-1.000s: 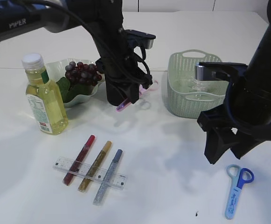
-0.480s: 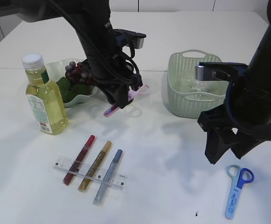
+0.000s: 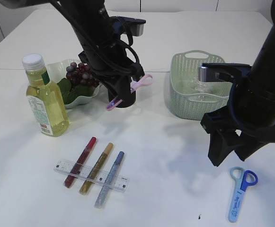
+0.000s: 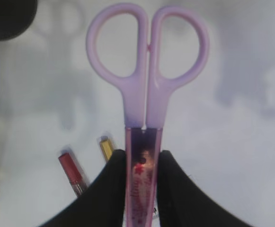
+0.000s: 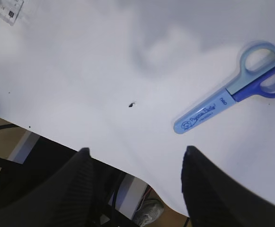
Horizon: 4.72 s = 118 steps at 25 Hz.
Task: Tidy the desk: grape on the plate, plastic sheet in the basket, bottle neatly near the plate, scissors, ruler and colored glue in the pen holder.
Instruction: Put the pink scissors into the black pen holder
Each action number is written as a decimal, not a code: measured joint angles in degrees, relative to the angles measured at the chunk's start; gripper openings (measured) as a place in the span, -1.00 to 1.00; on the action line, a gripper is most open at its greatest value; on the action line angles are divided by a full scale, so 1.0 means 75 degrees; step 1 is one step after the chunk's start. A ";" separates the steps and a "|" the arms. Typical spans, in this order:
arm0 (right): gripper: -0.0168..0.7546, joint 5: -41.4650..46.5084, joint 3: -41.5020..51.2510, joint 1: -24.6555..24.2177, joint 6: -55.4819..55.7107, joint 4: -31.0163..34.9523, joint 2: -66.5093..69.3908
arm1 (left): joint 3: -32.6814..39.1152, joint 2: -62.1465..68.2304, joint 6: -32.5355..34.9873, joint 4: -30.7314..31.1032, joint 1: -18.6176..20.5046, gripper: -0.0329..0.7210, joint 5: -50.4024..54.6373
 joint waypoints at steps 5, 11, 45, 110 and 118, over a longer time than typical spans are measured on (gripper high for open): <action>0.26 0.0000 0.0000 0.0000 0.0000 -0.0016 0.0000 | 0.0000 -0.0044 0.0000 0.0101 0.0079 -0.58 -0.1207; 0.26 0.0000 0.0000 0.0000 0.0000 -0.0016 0.0000 | 0.0011 -0.0044 0.0000 0.0278 0.0381 -0.58 -0.3044; 0.26 0.0000 0.0000 0.0000 -0.0035 -0.0087 0.0000 | 0.0152 0.1131 -0.0059 0.0240 0.0903 -0.58 -0.6999; 0.26 0.0000 0.0000 0.0000 -0.0035 -0.0119 0.0000 | 0.0658 0.1363 -0.0059 -0.0061 0.0977 -0.54 -0.6995; 0.26 0.0000 0.0000 0.0000 -0.0035 -0.0119 0.0000 | 0.0658 0.1363 -0.0059 -0.0061 0.0977 -0.50 -0.6965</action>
